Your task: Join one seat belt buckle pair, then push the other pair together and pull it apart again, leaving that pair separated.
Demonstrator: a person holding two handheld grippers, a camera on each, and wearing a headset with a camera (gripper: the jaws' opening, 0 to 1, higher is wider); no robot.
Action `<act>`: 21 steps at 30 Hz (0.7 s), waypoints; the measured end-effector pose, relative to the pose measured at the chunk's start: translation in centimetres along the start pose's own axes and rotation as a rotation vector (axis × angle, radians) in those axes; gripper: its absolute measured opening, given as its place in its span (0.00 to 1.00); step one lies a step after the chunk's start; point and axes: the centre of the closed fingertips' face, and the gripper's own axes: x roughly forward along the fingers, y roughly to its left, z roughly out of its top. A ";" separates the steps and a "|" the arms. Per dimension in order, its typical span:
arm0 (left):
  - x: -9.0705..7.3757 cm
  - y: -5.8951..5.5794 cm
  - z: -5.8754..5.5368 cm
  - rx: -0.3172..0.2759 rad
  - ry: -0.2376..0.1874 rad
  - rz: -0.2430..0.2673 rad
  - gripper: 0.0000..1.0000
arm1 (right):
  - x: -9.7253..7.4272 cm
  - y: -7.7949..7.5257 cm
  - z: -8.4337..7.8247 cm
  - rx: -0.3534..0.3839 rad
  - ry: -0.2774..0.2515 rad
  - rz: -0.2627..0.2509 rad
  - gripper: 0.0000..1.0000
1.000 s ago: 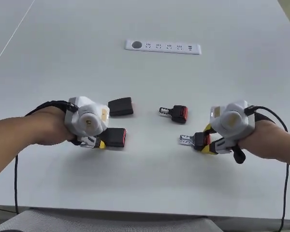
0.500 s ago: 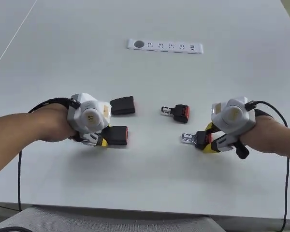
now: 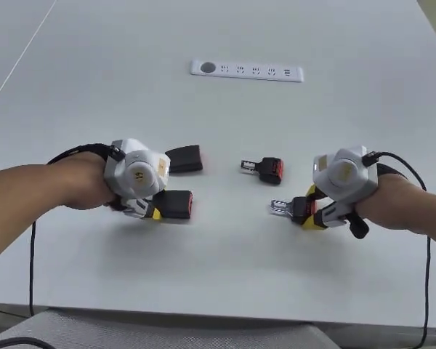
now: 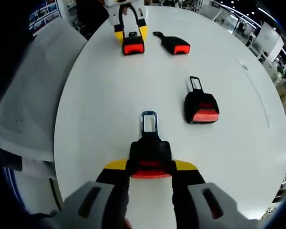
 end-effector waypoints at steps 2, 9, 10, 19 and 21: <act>-0.1 -0.1 0.0 0.003 0.005 -0.001 0.32 | 0.1 0.1 0.3 -0.001 -0.003 -0.003 0.35; -0.6 -0.6 0.5 0.012 0.011 0.000 0.32 | 0.7 0.2 1.9 0.015 -0.048 -0.026 0.35; -0.8 -0.7 0.7 0.013 0.011 0.000 0.32 | 0.7 0.2 2.1 0.010 -0.051 -0.031 0.35; -1.9 -1.6 1.4 0.013 0.017 -0.004 0.32 | 1.6 0.7 4.8 0.004 -0.092 -0.027 0.35; -2.0 -1.6 1.5 0.016 0.019 -0.005 0.32 | 1.8 1.1 5.5 0.000 -0.102 -0.020 0.35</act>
